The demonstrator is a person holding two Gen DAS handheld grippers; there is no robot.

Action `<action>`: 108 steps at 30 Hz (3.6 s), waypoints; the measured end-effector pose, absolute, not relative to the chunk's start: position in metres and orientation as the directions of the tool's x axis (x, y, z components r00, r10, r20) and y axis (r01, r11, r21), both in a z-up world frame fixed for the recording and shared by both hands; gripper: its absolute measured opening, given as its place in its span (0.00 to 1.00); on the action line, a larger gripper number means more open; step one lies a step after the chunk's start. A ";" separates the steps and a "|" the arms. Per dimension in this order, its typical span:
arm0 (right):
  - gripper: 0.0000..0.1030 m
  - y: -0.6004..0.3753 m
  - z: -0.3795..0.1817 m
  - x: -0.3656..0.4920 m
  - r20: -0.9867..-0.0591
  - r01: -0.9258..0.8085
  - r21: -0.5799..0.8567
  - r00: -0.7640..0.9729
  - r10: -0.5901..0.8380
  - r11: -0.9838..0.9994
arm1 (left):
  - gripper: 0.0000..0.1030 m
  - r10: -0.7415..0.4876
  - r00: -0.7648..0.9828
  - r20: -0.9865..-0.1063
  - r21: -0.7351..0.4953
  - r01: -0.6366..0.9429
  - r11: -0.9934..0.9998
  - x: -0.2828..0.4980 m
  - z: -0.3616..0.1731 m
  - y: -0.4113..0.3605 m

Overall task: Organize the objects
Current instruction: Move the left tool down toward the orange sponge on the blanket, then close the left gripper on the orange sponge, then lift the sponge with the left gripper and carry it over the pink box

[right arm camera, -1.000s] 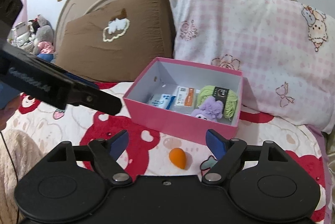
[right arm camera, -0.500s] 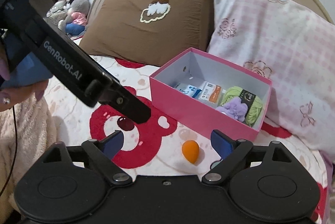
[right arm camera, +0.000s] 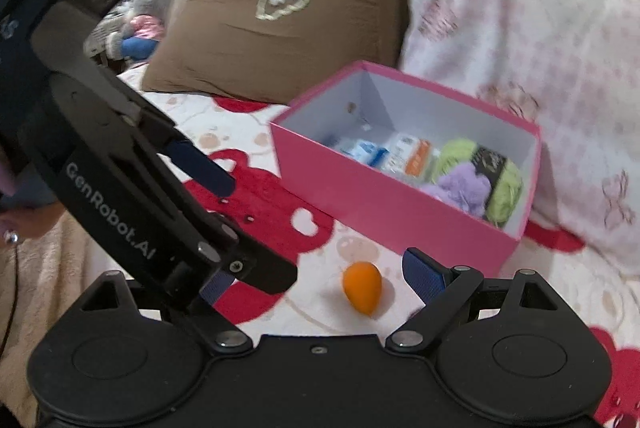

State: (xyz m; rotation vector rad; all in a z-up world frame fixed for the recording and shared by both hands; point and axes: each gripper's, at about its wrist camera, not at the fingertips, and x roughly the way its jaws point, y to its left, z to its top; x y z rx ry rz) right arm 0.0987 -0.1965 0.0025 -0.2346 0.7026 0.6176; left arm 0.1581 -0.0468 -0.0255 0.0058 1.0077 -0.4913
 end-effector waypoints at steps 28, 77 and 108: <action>0.88 -0.189 -0.080 0.152 -0.827 -0.468 0.071 0.467 0.314 0.881 | 0.89 -0.501 0.495 -0.710 -0.366 0.348 0.863 0.187 -0.132 -0.051; 0.34 -0.169 -0.100 0.172 -0.806 -0.485 -0.048 0.535 0.253 0.873 | 0.33 -0.590 0.517 -0.620 -0.471 0.356 0.807 0.199 -0.152 -0.046; 0.35 -0.149 -0.019 0.119 -0.734 -0.536 -0.018 0.581 0.353 0.844 | 0.33 -0.606 0.494 -0.623 -0.448 0.409 0.795 0.147 -0.053 0.001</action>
